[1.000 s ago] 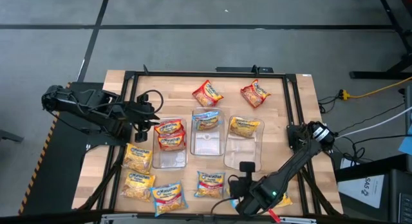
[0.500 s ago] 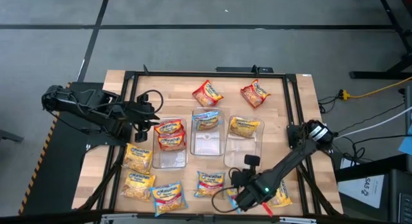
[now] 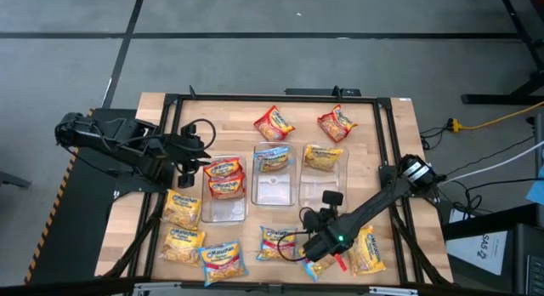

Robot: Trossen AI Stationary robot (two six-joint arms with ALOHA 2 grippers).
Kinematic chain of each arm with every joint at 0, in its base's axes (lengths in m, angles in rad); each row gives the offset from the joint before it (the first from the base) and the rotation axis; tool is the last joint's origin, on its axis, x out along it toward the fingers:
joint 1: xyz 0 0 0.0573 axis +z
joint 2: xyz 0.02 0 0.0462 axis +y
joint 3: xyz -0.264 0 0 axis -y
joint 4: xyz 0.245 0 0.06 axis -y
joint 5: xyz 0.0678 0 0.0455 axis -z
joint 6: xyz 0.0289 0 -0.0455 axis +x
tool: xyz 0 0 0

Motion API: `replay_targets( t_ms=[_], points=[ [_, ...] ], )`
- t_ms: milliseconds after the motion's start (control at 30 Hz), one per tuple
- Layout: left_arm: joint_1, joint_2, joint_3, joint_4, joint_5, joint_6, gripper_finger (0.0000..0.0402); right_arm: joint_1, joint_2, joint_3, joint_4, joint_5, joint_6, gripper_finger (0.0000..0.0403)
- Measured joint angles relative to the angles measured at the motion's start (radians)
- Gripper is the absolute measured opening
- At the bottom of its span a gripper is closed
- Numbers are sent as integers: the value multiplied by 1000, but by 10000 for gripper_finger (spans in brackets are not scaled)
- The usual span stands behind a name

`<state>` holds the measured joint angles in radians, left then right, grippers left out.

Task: Sort Maruchan noodles
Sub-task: Adjust the right transparent bin, then put the blue noodle pack into the middle transparent bin

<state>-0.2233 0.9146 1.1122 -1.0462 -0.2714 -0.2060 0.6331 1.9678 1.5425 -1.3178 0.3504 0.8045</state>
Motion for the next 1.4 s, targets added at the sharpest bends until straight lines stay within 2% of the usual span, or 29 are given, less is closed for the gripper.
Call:
replay_targets(
  t_ms=[300, 433, 600, 733, 933, 1067, 1200, 1400],
  points=[
    [0, 0, 0, 0, 0, 4, 82, 47, 0, 79, 79, -146, -26, 4],
    [0, 0, 0, 0, 0, 6, 82, 90, 0, 125, 215, -151, -50, 4],
    [0, 0, 0, 0, 0, 6, 82, 107, 0, 119, 381, -131, -52, 13],
    [0, 0, 0, 0, 0, 4, 82, 102, 0, 99, 406, -130, -52, 53],
    [0, 0, 0, 0, 0, -2, 82, 77, 0, 60, 442, -148, -27, 156],
    [0, 0, 0, 0, 0, -1, 82, 66, 0, 37, 462, -164, -49, 207],
    [0, 0, 0, 0, 0, -1, 82, 66, 0, 8, 467, -182, -50, 231],
    [0, 0, 0, 0, 0, -1, 82, 66, 0, -48, 569, -181, -53, 231]
  ],
)
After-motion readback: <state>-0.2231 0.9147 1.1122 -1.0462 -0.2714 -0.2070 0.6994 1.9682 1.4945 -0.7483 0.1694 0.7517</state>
